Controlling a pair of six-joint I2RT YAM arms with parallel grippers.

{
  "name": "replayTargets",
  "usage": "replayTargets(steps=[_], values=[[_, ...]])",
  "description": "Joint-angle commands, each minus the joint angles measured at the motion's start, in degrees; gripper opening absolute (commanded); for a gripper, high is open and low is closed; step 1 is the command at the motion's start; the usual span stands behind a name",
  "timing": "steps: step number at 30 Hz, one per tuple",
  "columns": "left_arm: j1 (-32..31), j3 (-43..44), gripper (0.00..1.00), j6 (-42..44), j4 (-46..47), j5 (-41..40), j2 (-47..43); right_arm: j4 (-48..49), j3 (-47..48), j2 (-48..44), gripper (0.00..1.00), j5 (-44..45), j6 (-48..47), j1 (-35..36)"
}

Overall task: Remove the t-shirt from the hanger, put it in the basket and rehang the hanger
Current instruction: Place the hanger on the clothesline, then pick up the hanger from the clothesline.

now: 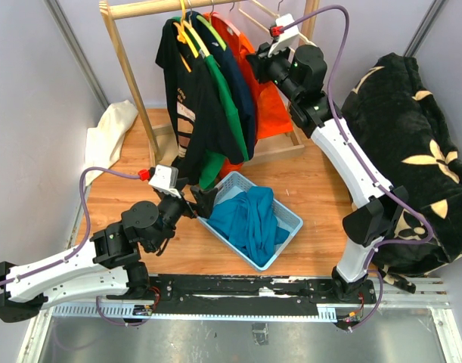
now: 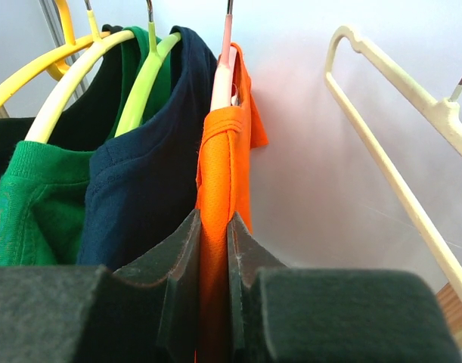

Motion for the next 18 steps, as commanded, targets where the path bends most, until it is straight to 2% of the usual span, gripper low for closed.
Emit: replayTargets(steps=[1,18], values=[[-0.41,0.03,1.0,-0.25,-0.23,-1.43,-0.91,6.51,-1.72,-2.66,0.02,0.42,-0.11,0.56],[-0.41,2.26,1.0,-1.1,-0.69,0.35,-0.42,9.84,1.86,-4.93,0.01,0.77,-1.39,0.53]])
